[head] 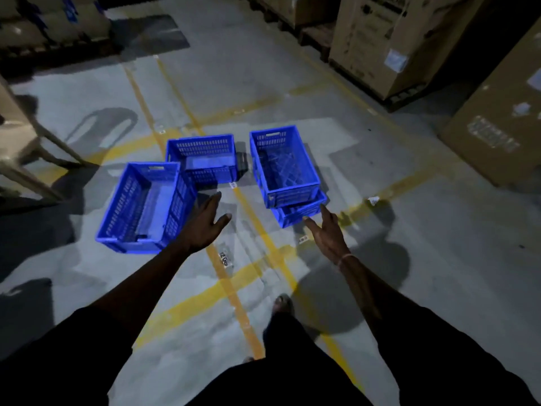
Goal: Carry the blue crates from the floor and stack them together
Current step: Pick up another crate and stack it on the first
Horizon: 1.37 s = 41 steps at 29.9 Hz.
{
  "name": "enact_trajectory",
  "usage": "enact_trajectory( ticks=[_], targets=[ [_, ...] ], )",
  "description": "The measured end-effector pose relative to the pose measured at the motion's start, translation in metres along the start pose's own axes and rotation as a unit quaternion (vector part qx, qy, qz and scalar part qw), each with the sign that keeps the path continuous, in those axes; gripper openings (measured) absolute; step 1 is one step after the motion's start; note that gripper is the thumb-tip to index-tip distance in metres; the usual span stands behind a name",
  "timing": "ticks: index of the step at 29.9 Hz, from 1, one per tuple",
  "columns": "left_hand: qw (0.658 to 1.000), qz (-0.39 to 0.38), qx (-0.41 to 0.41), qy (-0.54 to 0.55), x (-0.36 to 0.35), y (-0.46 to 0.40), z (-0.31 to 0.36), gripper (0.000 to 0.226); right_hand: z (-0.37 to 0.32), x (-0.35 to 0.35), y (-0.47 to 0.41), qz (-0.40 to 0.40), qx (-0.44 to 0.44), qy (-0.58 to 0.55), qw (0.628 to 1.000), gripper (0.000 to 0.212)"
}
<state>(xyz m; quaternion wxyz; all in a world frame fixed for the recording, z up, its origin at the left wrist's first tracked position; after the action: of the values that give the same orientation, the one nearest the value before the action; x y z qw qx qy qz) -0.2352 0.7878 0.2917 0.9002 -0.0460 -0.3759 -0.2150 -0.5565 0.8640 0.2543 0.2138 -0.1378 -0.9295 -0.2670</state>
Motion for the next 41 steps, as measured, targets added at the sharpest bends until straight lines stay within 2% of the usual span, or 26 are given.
enact_trajectory(
  ticks=[8,14,18,24,29,34,37,41],
  targets=[
    [0.997,-0.07,-0.03,-0.016,0.027,-0.197,-0.047,0.084,-0.038,-0.021,-0.154,0.042,-0.043,-0.034,0.998,0.076],
    [0.985,-0.138,-0.07,-0.072,0.025,-0.334,-0.056,0.077,-0.06,-0.024,-0.244,0.086,-0.077,-0.089,0.989,0.07],
    [0.978,-0.175,-0.078,-0.087,0.019,-0.401,-0.053,0.073,-0.065,-0.023,-0.278,0.085,-0.095,-0.099,0.987,0.069],
    [0.955,-0.231,-0.142,-0.123,0.011,-0.5,-0.045,0.074,-0.077,-0.014,-0.315,0.137,-0.143,-0.12,0.973,0.069],
    [0.93,-0.281,-0.185,-0.149,-0.005,-0.597,-0.065,0.075,-0.084,-0.023,-0.355,0.168,-0.176,-0.158,0.957,0.073],
    [0.892,-0.353,-0.237,-0.154,-0.025,-0.694,-0.085,0.078,-0.087,-0.05,-0.404,0.219,-0.234,-0.186,0.929,0.082],
    [0.877,-0.378,-0.255,-0.15,-0.037,-0.725,-0.093,0.078,-0.082,-0.062,-0.417,0.241,-0.263,-0.176,0.917,0.083],
    [0.847,-0.421,-0.28,-0.166,-0.07,-0.782,-0.133,0.077,-0.065,-0.094,-0.463,0.265,-0.303,-0.185,0.896,0.081]
  ],
)
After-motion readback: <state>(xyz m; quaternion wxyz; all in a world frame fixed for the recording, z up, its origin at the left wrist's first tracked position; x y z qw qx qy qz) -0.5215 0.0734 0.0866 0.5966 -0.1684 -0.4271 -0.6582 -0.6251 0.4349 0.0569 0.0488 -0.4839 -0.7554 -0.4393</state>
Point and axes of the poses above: each hand's wrist, its own y-axis away from the middle knuckle, its own x-axis out of the back of the hand, z = x × y, the point moved 10 cm from there along -y, towards the middle knuckle, and after that the axes turned 9 degrees about -x, right-handed, at the moved point
